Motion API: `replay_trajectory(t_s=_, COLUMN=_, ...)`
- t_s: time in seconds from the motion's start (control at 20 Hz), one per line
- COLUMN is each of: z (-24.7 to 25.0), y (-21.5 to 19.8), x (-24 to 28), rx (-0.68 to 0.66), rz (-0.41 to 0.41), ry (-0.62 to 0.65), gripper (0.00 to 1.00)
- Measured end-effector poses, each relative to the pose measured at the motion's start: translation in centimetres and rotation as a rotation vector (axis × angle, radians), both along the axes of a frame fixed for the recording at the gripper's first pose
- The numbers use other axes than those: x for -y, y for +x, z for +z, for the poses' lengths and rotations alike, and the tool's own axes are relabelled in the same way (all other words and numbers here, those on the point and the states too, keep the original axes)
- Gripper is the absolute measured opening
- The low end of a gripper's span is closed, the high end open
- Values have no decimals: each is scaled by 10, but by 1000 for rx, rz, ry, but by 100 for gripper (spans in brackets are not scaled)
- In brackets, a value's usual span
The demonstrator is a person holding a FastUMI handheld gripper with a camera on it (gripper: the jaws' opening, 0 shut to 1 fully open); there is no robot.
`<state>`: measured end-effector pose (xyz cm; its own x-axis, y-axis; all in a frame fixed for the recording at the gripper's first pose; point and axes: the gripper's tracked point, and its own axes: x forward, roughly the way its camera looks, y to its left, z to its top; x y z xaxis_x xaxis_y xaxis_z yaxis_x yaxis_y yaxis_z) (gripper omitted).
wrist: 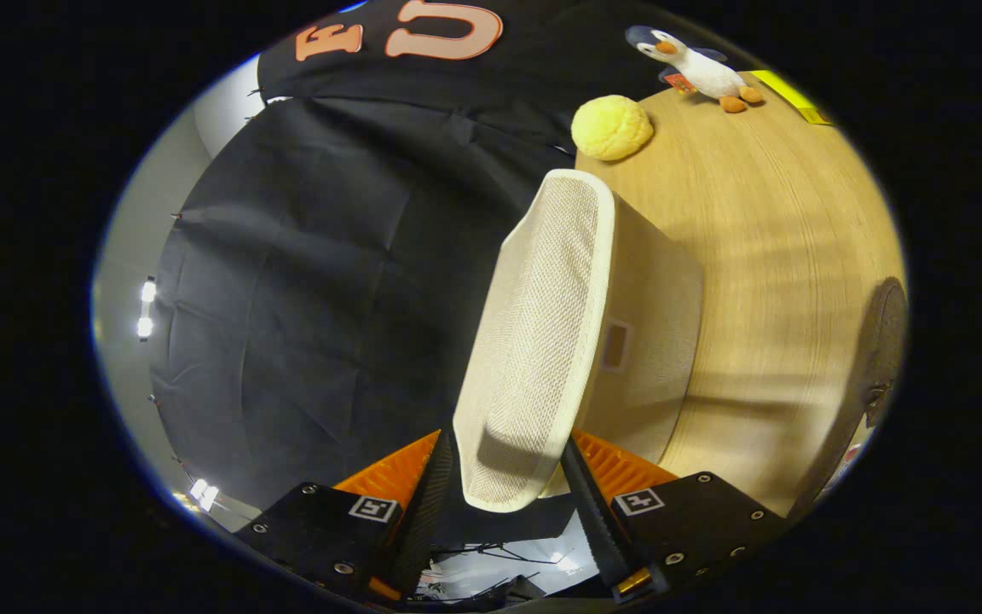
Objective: Open the storage box then place both shoes into the box .Put the left shoe in first, then the right shoe, with the right side of both shoes facing outward in a uniform manner.
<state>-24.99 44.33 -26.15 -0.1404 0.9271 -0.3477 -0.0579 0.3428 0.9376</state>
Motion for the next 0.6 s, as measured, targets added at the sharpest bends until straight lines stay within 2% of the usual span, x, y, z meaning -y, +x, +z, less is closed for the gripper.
replay_trajectory(t_s=0.25, z=60, y=19, x=-30, rx=67, rz=-7, ry=129, gripper=63)
replay_trajectory(t_s=0.5, z=94, y=18, x=-63, rx=152, rz=-2, ry=120, gripper=30)
replay_trajectory(t_s=0.6, z=104, y=19, x=-80, rx=156, rz=1, ry=114, gripper=24)
